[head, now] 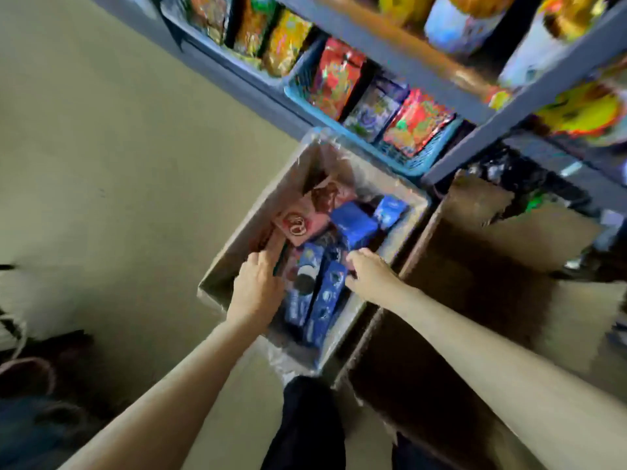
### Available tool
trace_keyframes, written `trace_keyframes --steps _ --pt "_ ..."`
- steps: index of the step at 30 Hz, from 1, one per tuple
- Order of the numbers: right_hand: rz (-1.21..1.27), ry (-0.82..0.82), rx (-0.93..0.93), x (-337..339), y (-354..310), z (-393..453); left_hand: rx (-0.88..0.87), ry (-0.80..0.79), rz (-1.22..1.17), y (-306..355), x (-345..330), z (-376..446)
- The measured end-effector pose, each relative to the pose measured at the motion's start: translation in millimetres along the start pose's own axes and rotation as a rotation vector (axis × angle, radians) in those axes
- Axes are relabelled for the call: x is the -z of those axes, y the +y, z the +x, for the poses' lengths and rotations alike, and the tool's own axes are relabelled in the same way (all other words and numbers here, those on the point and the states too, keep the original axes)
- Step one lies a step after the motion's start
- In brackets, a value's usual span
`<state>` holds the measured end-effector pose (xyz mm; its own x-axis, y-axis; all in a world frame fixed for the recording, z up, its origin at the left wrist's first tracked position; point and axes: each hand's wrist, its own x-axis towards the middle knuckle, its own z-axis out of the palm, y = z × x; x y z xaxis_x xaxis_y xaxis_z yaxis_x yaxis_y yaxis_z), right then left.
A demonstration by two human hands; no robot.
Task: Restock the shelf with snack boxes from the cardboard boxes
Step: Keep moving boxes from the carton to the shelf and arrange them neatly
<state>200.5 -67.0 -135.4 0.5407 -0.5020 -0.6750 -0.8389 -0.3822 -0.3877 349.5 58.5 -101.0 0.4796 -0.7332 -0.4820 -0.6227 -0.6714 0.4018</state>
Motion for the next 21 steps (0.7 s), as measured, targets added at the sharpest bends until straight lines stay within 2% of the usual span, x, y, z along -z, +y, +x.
trace_keyframes --steps 3,7,11,16,19,21 --pt "0.002 -0.031 -0.027 -46.4 3.0 67.0 0.129 -0.225 0.015 -35.2 -63.9 36.5" --pt "-0.017 -0.038 -0.07 -89.1 4.2 139.9 0.232 -0.341 0.018 -66.8 -136.7 75.2" --pt "-0.081 -0.061 -0.15 -115.8 16.9 175.8 0.311 -0.48 -0.03 -81.6 -186.0 91.5" --pt "0.245 -0.039 -0.134 -106.1 19.3 156.0 0.409 -0.546 -0.14 -84.4 -186.4 89.8" --pt "0.299 -0.081 -0.046 -82.9 10.4 130.7 0.403 -0.559 -0.167 -67.0 -158.6 85.0" --pt "0.31 -0.087 0.023 -57.9 0.2 110.3 0.361 -0.51 -0.175 -43.8 -130.1 78.7"
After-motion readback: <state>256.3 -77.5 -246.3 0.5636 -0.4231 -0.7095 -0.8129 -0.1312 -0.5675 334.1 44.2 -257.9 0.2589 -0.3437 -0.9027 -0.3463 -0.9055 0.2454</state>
